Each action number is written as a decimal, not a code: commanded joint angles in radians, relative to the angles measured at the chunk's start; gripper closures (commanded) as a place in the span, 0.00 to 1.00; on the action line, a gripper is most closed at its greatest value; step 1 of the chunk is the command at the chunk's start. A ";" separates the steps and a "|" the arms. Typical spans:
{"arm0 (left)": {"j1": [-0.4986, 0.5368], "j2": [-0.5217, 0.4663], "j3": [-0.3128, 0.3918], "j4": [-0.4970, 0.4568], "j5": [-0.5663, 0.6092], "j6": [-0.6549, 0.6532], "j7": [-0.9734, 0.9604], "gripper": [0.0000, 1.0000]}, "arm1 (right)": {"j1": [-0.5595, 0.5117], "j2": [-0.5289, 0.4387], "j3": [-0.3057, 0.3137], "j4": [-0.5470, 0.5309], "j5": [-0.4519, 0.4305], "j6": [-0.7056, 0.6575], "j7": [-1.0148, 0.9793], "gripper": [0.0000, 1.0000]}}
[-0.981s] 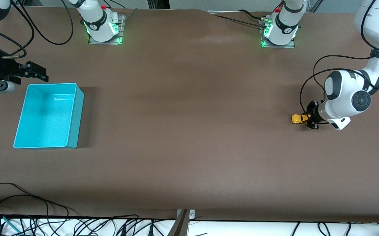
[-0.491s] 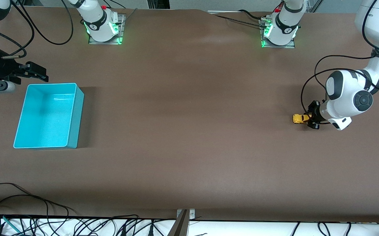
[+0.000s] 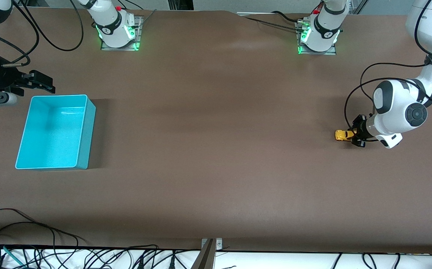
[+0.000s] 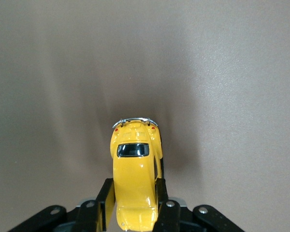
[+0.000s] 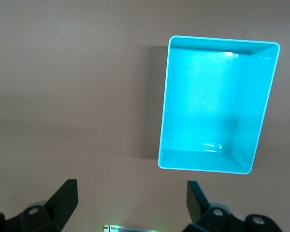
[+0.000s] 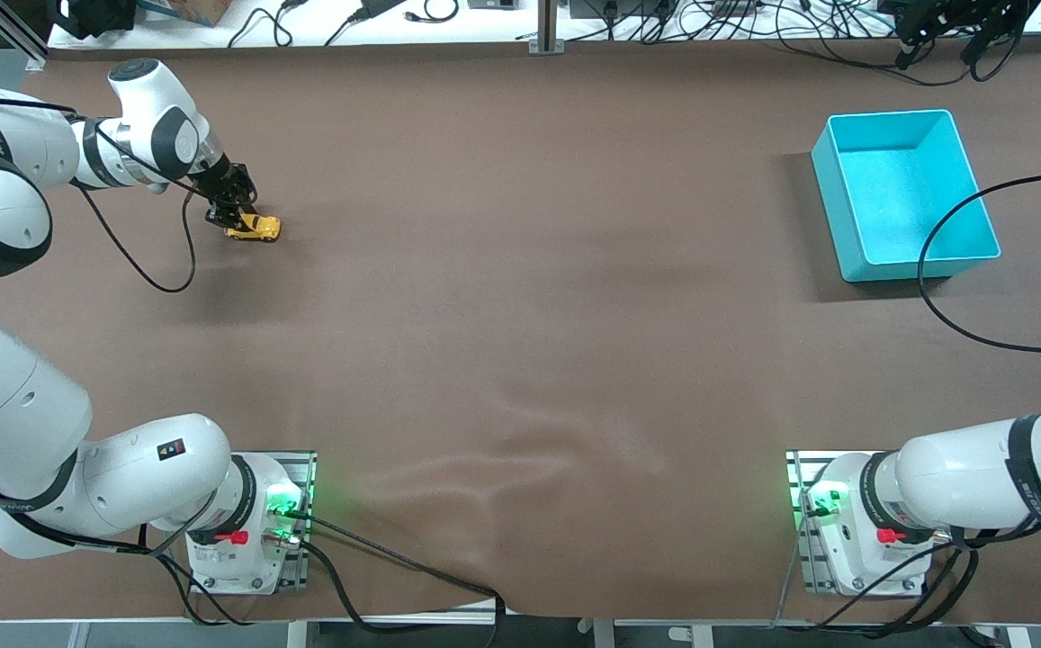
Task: Wind up and store yellow beetle car
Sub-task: 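Drag the car back and forth along the table with the left gripper, then open the left gripper to release the car rolling toward the bin, then reach the right gripper toward the car while the left gripper withdraws, then lower the right gripper and close it on the yellow car, then lift the car with the right gripper and carry it over the bin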
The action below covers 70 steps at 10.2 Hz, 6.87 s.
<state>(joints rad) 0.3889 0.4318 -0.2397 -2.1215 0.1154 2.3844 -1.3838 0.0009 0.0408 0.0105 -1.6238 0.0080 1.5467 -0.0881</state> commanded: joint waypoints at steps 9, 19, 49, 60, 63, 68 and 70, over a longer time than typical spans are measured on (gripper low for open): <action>0.024 0.071 0.002 0.014 0.029 0.042 -0.011 0.07 | -0.004 0.008 0.002 0.021 0.000 -0.005 -0.012 0.00; 0.025 -0.171 -0.047 0.083 0.026 -0.255 0.587 0.00 | 0.001 0.014 0.006 0.018 0.003 0.003 -0.012 0.00; 0.012 -0.332 -0.158 0.281 -0.030 -0.531 1.198 0.00 | -0.048 0.082 0.117 -0.702 -0.019 0.798 -1.045 0.00; 0.013 -0.275 -0.155 0.348 -0.026 -0.531 1.197 0.00 | -0.070 0.304 0.118 -0.728 -0.026 1.219 -1.337 0.00; 0.013 -0.275 -0.156 0.345 -0.026 -0.531 1.197 0.00 | -0.068 0.306 0.128 -0.728 -0.026 1.224 -1.337 0.19; 0.012 -0.277 -0.156 0.344 -0.026 -0.556 1.195 0.00 | -0.068 0.269 0.128 -0.728 -0.025 1.207 -1.357 1.00; 0.010 -0.280 -0.159 0.347 -0.028 -0.573 1.194 0.00 | -0.068 0.207 0.128 -0.726 -0.023 1.129 -1.355 1.00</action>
<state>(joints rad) 0.4011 0.1497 -0.3963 -1.8000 0.0978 1.8506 -0.2101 -0.0607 0.3201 0.1314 -2.3407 -0.0085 2.7400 -1.4313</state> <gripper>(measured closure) 0.000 0.564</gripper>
